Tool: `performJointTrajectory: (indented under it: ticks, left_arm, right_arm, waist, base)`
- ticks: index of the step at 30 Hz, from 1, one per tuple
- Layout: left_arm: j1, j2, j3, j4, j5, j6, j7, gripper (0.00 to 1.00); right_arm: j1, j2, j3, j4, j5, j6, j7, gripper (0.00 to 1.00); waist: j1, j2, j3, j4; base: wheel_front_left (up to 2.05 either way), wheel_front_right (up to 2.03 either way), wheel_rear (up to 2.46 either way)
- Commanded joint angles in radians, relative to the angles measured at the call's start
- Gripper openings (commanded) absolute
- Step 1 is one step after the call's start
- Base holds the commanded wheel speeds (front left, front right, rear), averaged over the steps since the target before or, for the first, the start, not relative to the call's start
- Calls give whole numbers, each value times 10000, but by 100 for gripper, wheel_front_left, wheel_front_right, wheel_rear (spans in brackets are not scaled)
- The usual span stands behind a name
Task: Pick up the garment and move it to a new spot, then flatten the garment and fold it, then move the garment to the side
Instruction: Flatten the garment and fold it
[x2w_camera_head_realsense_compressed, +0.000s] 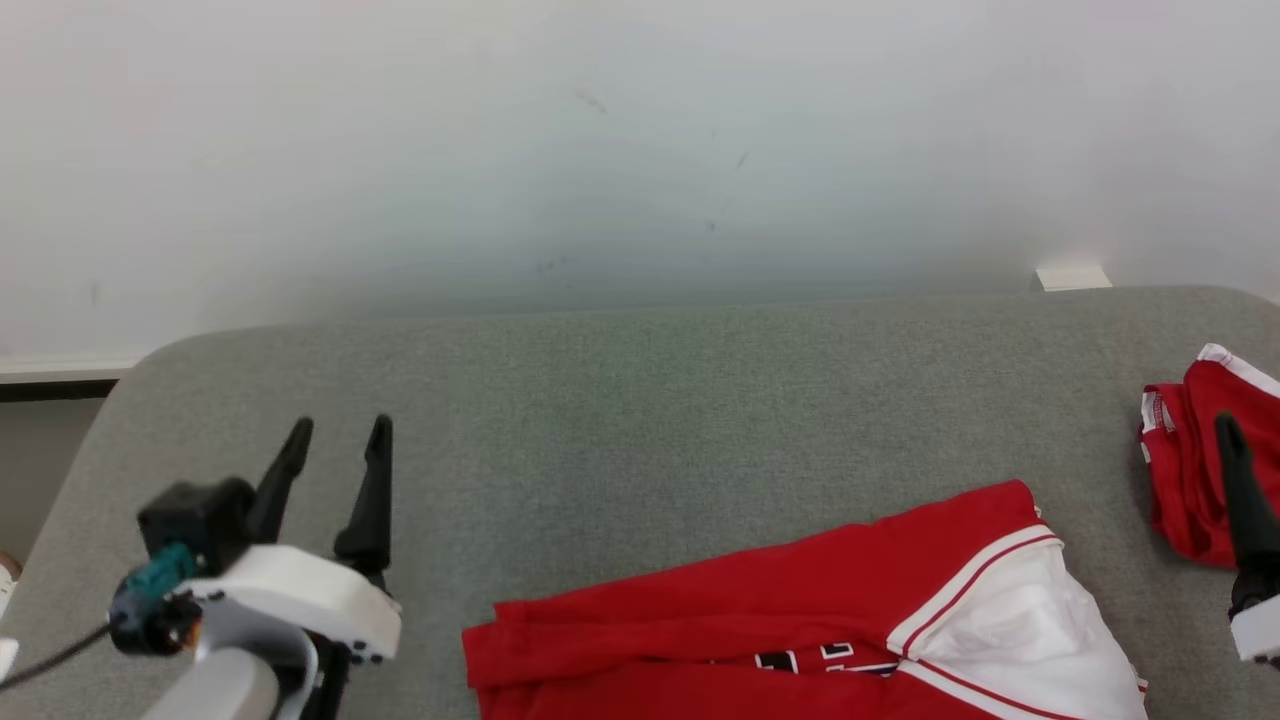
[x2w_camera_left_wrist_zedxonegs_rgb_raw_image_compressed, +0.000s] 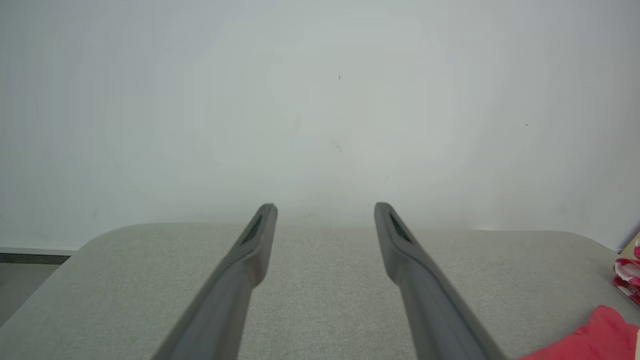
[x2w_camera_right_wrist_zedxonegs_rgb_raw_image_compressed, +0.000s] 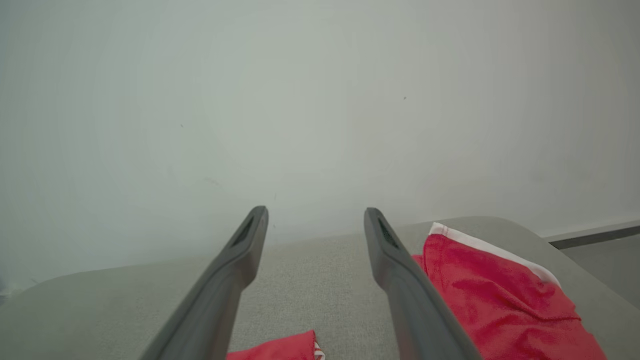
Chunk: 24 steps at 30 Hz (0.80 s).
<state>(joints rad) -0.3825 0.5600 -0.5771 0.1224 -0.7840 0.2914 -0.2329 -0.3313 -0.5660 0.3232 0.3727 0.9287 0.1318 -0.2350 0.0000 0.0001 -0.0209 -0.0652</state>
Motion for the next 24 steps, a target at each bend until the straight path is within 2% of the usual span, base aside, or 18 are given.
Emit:
performJointTrajectory:
  ticks: [1, 5, 10, 15, 24]
  left_arm:
    - [467, -206, 123, -138, 97, 160, -175, 100]
    - [1542, -805, 735, -420, 300, 497, -302, 100]
    - [2555, -1634, 1777, -742, 1453, 361, -309, 100]
    - [3260, -2528, 2733, -717, 2252, -173, -312, 100]
    - [3181, -3498, 3378, -261, 3260, -1348, -314, 100]
  right_arm:
    - [518, 316, -422, -78, -244, -26, -99, 100]
    - [1806, 1389, -1857, -592, -1171, -26, -216, 100]
    - [3216, 2527, -2902, -1213, -2352, -26, -136, 100]
    - [3718, 3309, -3283, -1413, -2907, -26, 348, 100]
    - [2684, 3506, -3064, -728, -3526, -26, 1668, 100]
  waist:
    - [0, -1, 50, 28]
    - [0, -1, 133, 90]
    - [0, -1, 197, 168]
    - [0, -1, 250, 134]
    - [0, -1, 354, 83]
  base:
    - [0, 0, 0]
    - [0, 0, 0]
    - [0, 0, 0]
    - [0, 0, 0]
    - [0, 0, 0]
